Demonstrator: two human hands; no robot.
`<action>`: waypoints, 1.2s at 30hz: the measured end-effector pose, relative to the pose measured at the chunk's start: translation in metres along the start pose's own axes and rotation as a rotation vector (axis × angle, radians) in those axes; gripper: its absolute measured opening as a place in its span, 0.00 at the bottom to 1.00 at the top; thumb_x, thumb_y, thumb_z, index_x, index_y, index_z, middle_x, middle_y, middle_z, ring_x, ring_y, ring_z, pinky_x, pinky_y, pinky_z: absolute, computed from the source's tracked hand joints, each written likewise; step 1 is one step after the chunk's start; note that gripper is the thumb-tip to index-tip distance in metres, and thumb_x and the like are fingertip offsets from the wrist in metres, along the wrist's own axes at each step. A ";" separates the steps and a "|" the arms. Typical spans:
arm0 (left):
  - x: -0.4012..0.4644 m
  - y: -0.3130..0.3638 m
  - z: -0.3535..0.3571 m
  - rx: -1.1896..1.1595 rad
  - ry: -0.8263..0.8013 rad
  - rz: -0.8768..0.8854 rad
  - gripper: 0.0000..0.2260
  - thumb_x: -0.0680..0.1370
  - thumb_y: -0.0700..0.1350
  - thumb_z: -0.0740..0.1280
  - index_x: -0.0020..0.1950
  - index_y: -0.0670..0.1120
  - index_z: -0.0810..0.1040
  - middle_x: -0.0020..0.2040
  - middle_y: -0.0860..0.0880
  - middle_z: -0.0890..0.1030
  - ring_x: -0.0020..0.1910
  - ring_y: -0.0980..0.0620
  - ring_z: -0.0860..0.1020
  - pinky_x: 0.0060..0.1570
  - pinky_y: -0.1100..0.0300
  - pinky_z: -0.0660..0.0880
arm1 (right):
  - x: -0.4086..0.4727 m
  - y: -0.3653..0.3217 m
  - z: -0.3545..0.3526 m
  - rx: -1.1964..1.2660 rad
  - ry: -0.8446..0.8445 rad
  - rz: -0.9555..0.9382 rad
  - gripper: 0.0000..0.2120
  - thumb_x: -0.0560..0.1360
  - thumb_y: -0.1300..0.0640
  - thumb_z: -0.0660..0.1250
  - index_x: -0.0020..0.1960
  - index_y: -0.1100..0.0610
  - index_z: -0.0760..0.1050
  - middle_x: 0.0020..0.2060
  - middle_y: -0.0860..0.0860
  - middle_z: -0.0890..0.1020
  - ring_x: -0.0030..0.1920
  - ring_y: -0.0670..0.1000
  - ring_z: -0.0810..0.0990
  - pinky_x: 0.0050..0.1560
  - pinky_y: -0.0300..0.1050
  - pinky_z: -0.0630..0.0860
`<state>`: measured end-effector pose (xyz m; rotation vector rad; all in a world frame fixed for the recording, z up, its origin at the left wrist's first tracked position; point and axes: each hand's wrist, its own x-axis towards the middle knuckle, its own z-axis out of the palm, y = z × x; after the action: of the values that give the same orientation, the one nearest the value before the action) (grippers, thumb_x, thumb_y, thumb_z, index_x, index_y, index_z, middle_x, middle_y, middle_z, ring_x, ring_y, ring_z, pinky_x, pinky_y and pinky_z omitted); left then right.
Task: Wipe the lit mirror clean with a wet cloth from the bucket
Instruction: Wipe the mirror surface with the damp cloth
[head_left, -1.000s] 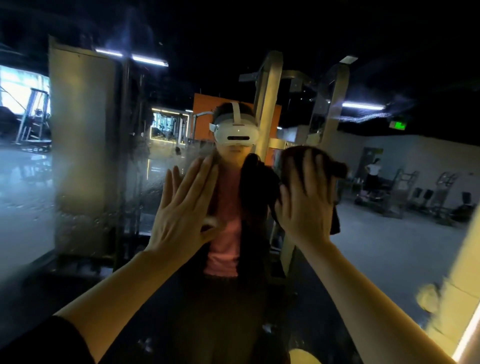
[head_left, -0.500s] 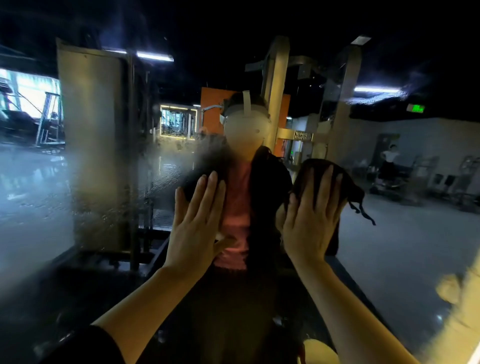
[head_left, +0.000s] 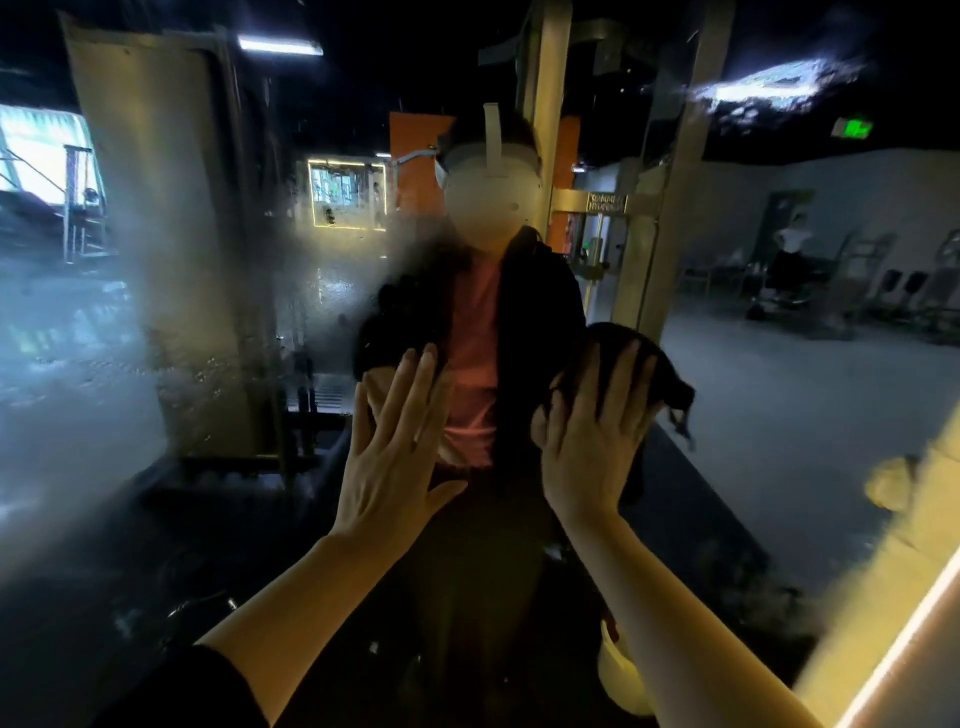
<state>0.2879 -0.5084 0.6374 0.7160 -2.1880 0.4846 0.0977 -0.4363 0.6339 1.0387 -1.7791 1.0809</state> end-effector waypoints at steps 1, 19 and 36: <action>-0.001 0.003 0.003 0.004 -0.026 -0.011 0.55 0.64 0.60 0.78 0.80 0.42 0.52 0.81 0.42 0.48 0.79 0.42 0.48 0.77 0.41 0.42 | -0.008 -0.006 0.005 -0.021 -0.058 -0.110 0.28 0.84 0.46 0.47 0.80 0.49 0.40 0.80 0.55 0.43 0.80 0.58 0.41 0.77 0.62 0.41; -0.012 0.024 0.012 0.036 -0.083 -0.016 0.56 0.64 0.54 0.80 0.80 0.42 0.49 0.81 0.43 0.47 0.80 0.43 0.46 0.75 0.37 0.44 | -0.076 0.045 0.006 -0.059 -0.248 -0.324 0.40 0.77 0.61 0.64 0.80 0.47 0.44 0.80 0.48 0.41 0.80 0.52 0.40 0.78 0.59 0.45; -0.051 0.056 0.041 -0.001 -0.203 -0.019 0.54 0.64 0.48 0.80 0.80 0.42 0.49 0.81 0.42 0.45 0.79 0.42 0.46 0.73 0.32 0.49 | -0.092 0.097 -0.055 0.131 0.164 0.298 0.16 0.78 0.62 0.59 0.64 0.64 0.73 0.65 0.67 0.69 0.68 0.60 0.67 0.73 0.41 0.62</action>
<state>0.2582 -0.4699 0.5660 0.8148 -2.3674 0.4161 0.0527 -0.3351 0.5417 0.7491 -1.7839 1.4385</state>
